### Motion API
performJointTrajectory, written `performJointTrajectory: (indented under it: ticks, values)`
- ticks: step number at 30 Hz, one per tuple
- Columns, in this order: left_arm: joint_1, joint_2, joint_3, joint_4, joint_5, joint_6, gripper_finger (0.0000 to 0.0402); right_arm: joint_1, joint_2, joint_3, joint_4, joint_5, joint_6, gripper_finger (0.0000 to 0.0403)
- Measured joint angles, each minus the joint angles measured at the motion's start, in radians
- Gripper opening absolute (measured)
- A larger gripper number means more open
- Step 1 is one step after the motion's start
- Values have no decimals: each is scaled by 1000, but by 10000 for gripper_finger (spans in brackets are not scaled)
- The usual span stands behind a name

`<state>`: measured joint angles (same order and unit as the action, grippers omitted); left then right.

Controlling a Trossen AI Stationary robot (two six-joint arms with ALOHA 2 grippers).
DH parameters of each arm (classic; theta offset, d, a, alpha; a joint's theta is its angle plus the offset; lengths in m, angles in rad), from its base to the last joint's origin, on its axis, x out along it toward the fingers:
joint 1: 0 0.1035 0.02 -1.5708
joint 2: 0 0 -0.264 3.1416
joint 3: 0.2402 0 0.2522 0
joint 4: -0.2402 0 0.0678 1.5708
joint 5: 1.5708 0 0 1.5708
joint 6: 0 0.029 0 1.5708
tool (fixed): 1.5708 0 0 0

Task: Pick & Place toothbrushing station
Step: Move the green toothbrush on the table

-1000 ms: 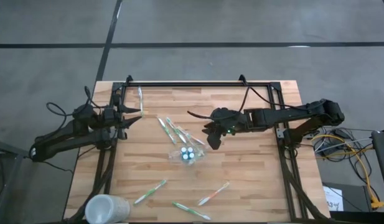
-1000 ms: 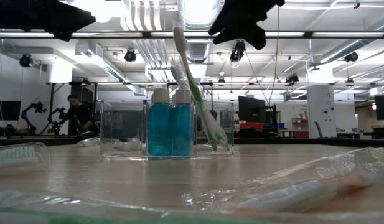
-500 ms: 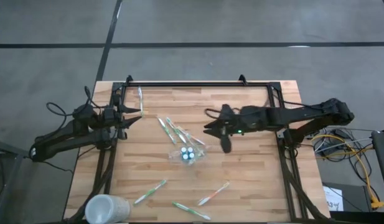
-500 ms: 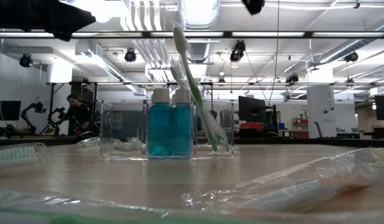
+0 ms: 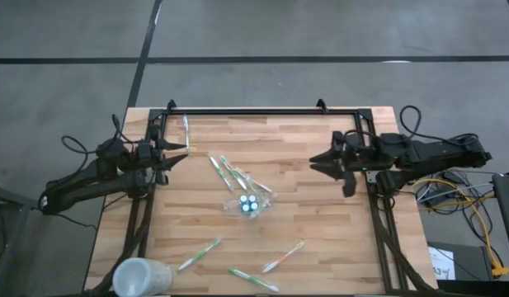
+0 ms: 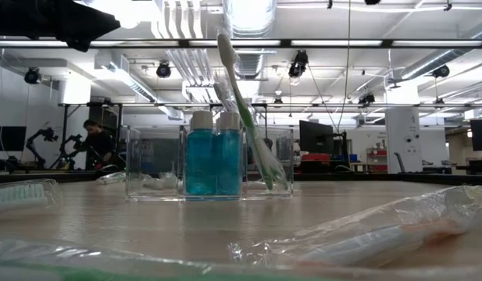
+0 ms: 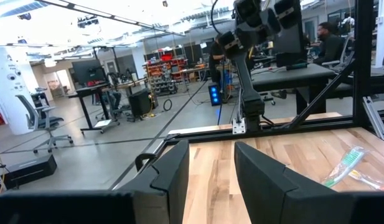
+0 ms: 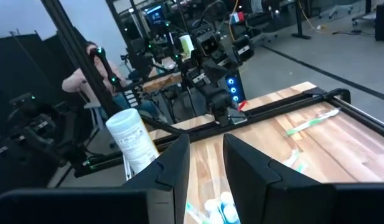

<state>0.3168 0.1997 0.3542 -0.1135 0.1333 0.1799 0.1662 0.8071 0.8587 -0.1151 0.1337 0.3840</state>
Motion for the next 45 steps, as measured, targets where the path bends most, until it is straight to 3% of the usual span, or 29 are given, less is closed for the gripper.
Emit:
performJointTrajectory:
  ticks: [15,45]
  values:
    - [0,0,0,0,0,0,133,0,-268,-225,155,0,8,72]
    - [0,0,0,0,0,0,133,0,-280,-240,64,-3,16,73]
